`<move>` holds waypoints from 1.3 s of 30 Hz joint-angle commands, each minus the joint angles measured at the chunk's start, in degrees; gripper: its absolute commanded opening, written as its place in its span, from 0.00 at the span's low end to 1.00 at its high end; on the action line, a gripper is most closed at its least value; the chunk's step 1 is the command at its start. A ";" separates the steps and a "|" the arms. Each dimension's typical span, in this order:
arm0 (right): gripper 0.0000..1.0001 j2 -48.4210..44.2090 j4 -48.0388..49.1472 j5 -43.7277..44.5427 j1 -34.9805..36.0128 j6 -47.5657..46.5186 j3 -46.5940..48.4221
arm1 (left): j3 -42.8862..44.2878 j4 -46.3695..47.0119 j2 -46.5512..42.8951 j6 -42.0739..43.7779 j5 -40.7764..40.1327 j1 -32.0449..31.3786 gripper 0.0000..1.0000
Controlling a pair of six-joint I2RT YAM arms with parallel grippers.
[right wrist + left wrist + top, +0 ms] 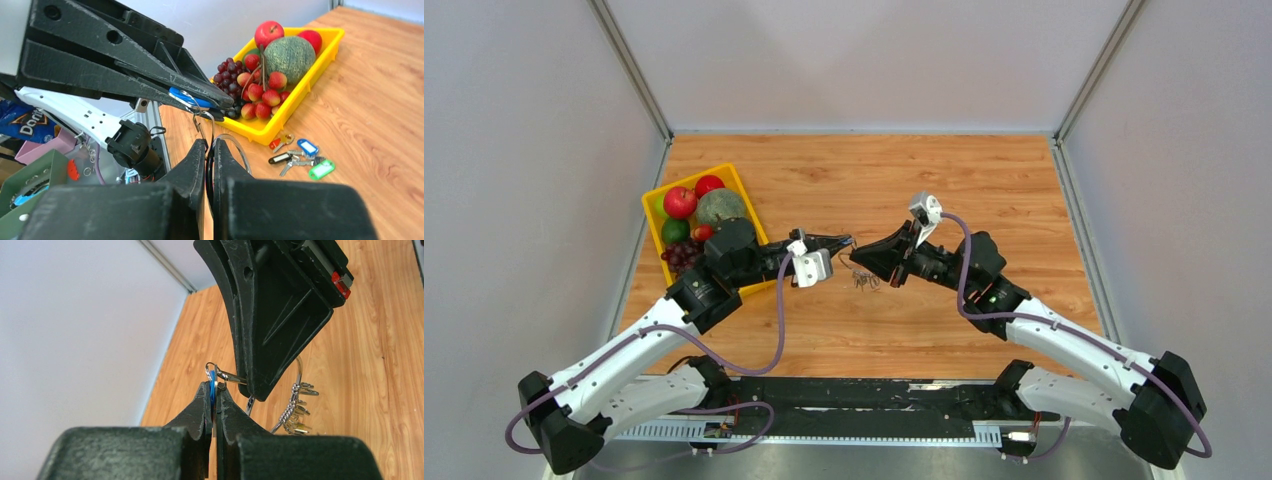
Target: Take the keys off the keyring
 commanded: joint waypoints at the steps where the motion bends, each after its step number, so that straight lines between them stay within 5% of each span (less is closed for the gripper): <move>1: 0.00 1.68 -1.75 6.56 -0.18 5.27 1.88 | 0.40 0.63 0.18 0.44 -0.29 -0.09 0.00; 27: 0.00 4.02 -9.28 26.04 -0.12 19.62 3.13 | -0.25 -5.23 3.17 0.65 -8.15 -5.05 0.00; 39: 0.00 3.14 -9.55 27.79 -0.07 16.73 3.78 | 2.37 -13.86 7.51 3.52 2.65 -7.33 0.00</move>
